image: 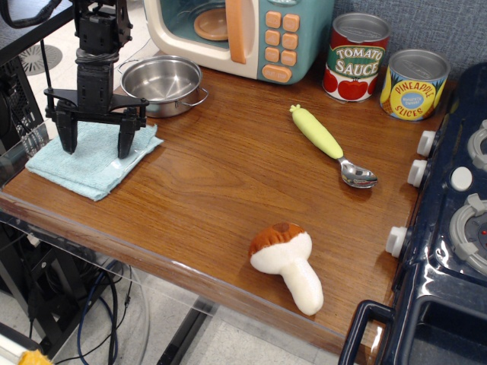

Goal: Slide the blue towel away from the white utensil to the bottom left corner of the table.

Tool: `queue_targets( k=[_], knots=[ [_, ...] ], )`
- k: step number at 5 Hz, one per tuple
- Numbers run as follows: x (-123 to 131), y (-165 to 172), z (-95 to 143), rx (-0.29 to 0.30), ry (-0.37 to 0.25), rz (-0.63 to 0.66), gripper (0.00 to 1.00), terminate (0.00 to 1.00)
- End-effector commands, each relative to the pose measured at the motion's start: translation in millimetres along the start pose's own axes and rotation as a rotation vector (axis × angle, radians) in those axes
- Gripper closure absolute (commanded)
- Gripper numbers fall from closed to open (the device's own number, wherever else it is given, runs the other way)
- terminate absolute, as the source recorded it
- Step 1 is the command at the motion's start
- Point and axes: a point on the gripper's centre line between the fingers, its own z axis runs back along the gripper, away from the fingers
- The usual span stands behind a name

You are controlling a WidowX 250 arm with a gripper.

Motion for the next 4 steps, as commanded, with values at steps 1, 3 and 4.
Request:
queue_targets(
  k=[1, 3, 4],
  knots=[
    [10, -13, 29, 0.035, 0.093, 0.022, 0.0, 0.0],
    [23, -24, 92, 0.048, 0.252, 0.038, 0.0, 0.0],
    [23, -24, 92, 0.048, 0.252, 0.038, 0.0, 0.0]
  ],
)
